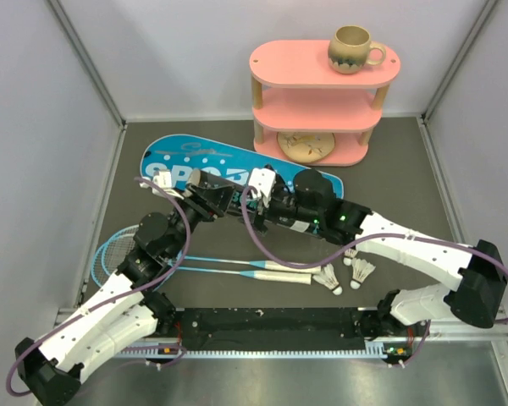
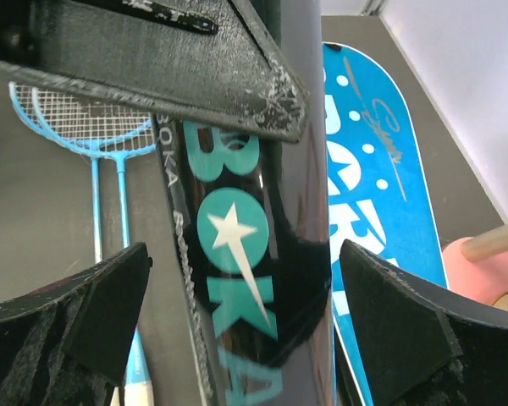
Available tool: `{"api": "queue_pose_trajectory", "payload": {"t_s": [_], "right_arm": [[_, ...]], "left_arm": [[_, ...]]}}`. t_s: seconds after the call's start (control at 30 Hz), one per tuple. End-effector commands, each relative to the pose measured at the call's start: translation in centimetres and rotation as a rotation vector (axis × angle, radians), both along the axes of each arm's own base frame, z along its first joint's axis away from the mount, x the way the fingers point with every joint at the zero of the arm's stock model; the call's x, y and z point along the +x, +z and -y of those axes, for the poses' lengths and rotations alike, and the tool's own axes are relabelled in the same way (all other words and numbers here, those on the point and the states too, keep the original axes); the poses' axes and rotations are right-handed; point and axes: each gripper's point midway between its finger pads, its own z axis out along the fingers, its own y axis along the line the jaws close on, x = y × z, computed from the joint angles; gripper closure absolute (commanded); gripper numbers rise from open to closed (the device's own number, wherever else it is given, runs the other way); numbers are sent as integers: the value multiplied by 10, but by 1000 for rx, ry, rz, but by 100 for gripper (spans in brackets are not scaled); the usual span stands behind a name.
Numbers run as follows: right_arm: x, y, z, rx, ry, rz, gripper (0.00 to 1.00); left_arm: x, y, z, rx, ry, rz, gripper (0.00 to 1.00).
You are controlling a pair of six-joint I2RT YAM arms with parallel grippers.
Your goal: Pack up the badminton gear
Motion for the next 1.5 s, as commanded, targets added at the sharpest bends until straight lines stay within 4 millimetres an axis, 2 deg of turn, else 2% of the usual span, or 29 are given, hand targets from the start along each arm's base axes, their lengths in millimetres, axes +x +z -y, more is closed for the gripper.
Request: {"api": "queue_pose_trajectory", "payload": {"t_s": [0.0, 0.03, 0.13, 0.17, 0.23, 0.3, 0.37, 0.4, 0.43, 0.47, 0.5, 0.53, 0.57, 0.6, 0.63, 0.67, 0.7, 0.77, 0.87, 0.97, 1.0, 1.07, 1.1, 1.13, 1.17, 1.23, 1.33, 1.47], "right_arm": [[15, 36, -14, 68, -60, 124, 11], [17, 34, -16, 67, -73, 128, 17], [23, 33, -17, 79, -96, 159, 24], [24, 26, -18, 76, -97, 160, 24], [26, 30, -19, 102, -97, 192, 27], [28, 20, -19, 89, -107, 201, 33], [30, 17, -18, 81, -115, 208, 42], [32, 17, -15, 83, -128, 213, 50], [30, 15, -15, 83, -127, 213, 53], [30, 15, -13, 84, -127, 215, 57], [28, 17, -12, 91, -126, 218, 62], [28, 13, -10, 84, -128, 215, 64], [31, 11, -8, 82, -146, 223, 65], [32, 12, -4, 78, -158, 241, 67], [34, 5, -2, 63, -165, 245, 67], [34, 3, -1, 55, -163, 255, 68], [35, 2, 1, 38, -160, 270, 71], [37, -6, 6, 12, -180, 281, 73], [35, -11, 14, 4, -175, 289, 73], [26, -15, 19, 10, -130, 297, 72], [23, -19, 19, -3, -116, 293, 72], [19, -21, 19, -17, -96, 281, 71], [18, -26, 20, -39, -91, 266, 70], [19, -23, 20, -38, -92, 262, 70], [18, -25, 19, -44, -88, 253, 70], [17, -26, 18, -51, -84, 242, 69], [18, -25, 18, -49, -87, 231, 70], [21, -23, 17, -42, -109, 219, 70]], "left_arm": [[-14, 40, 5, -102, -74, 111, 54], [-15, 40, 5, -96, -78, 111, 53], [-20, 42, 4, -102, -90, 110, 49], [-21, 42, 4, -107, -94, 110, 48], [-25, 46, 5, -113, -110, 117, 45], [-29, 48, 5, -112, -122, 116, 41], [-33, 51, 5, -110, -136, 121, 33], [-35, 48, 5, -95, -141, 107, 26], [-37, 46, 6, -75, -153, 103, 12], [-40, 53, 4, -67, -158, 112, 2], [-42, 53, 3, -47, -160, 106, 2], [-42, 43, 2, 12, -155, 83, 2], [-49, 49, 2, 37, -180, 93, 2], [-53, 48, -1, 68, -182, 86, 2], [-56, 31, -4, 148, -183, 42, 2], [-60, 36, -8, 173, -181, 47, 2], [-65, 37, -16, 195, -170, 53, 2], [-76, 24, -28, 289, -163, 30, 2], [-94, 29, -54, 330, -117, 55, 2], [-112, 55, -71, 298, -93, 139, 10], [-116, 61, -69, 292, -114, 147, 23], [-119, 78, -52, 302, -200, 164, 32], [-124, 78, -41, 329, -276, 155, 38], [-122, 78, -34, 350, -309, 135, 40], [-116, 83, -25, 371, -334, 108, 44], [-112, 80, -16, 403, -376, 85, 54], [-106, 90, -5, 384, -399, 92, 53], [-99, 82, 4, 371, -415, 64, 55]]}}
